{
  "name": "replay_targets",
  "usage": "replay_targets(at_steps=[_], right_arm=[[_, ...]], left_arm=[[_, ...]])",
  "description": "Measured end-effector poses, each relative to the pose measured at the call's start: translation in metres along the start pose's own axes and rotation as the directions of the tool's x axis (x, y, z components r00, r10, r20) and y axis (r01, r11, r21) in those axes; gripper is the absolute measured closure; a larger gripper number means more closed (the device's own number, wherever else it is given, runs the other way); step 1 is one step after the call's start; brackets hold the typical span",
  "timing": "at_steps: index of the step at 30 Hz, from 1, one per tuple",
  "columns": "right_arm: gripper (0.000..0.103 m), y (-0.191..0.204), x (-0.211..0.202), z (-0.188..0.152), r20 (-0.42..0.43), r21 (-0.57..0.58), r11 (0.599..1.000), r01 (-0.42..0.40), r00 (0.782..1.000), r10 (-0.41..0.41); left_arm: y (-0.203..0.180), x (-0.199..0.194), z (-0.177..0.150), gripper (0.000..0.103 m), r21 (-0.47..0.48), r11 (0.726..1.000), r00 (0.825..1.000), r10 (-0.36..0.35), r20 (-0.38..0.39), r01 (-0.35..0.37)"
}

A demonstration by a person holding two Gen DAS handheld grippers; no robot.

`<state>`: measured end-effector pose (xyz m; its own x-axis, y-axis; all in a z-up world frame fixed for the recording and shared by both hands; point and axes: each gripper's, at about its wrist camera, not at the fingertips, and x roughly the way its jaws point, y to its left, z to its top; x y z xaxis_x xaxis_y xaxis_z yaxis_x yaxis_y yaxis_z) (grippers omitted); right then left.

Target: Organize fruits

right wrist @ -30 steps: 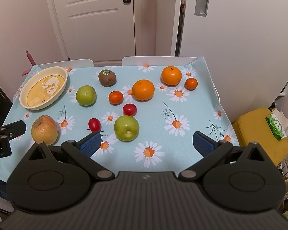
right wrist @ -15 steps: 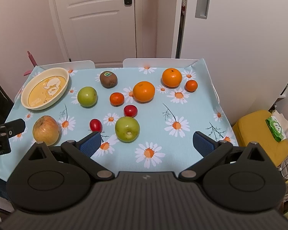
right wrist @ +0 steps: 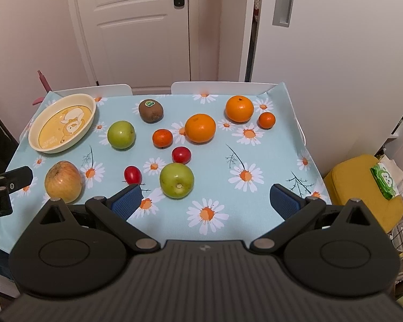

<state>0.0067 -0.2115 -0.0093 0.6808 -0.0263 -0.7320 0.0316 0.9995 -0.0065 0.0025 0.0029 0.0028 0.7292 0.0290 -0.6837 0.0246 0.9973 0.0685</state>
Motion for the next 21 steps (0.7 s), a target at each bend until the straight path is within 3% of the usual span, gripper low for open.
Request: replay_targets(at_steps=[21], right_arm=[[0.0, 0.0031, 0.0071, 0.0022, -0.008, -0.027, 1.0, -0.011, 1.0, 0.01]], left_arm=[[0.0012, 0.006, -0.0009, 0.0, -0.015, 1.0, 1.0, 0.014, -0.017, -0.014]])
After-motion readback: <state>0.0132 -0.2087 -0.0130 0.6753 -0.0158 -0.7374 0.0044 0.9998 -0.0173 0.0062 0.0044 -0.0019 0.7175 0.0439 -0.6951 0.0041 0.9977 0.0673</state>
